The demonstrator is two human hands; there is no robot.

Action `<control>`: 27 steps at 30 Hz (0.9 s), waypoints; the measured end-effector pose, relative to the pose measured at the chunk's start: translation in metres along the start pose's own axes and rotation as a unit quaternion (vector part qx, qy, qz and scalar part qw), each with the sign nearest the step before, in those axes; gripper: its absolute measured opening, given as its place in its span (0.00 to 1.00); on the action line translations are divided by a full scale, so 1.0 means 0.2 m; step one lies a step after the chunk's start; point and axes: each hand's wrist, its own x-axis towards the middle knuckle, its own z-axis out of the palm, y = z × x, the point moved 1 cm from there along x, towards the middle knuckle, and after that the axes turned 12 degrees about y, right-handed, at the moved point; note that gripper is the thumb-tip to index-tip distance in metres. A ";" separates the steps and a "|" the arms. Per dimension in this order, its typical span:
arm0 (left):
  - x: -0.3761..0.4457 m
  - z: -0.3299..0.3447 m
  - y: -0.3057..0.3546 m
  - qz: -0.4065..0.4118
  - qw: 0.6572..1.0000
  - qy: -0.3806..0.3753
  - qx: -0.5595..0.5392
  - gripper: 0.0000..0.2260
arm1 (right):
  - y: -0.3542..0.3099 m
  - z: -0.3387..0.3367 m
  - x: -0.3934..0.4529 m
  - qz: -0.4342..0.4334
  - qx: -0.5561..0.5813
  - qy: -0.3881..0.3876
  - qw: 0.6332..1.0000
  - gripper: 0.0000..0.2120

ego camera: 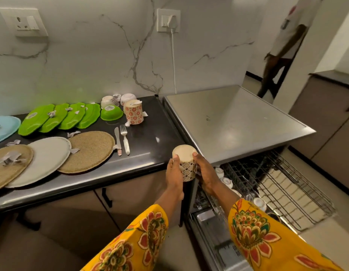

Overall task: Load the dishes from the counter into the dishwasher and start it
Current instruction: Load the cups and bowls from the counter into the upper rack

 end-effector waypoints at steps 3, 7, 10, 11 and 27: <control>-0.05 0.07 -0.10 -0.022 1.000 -0.008 -0.002 0.19 | 0.01 -0.12 -0.05 0.006 0.022 0.019 1.000 0.17; -0.11 0.17 -0.25 -0.037 0.999 -0.012 0.015 0.19 | 0.02 -0.31 -0.11 0.030 0.035 0.037 0.998 0.15; -0.17 0.27 -0.36 -0.046 0.998 -0.012 0.029 0.17 | 0.04 -0.47 -0.12 0.042 0.029 0.052 0.997 0.14; -0.19 0.30 -0.39 -0.051 0.998 -0.012 0.033 0.16 | 0.04 -0.52 -0.12 0.050 0.032 0.054 0.997 0.13; -0.38 0.75 -0.90 -0.153 0.985 0.057 0.053 0.16 | 0.23 -1.21 0.04 0.121 -0.020 0.070 0.990 0.09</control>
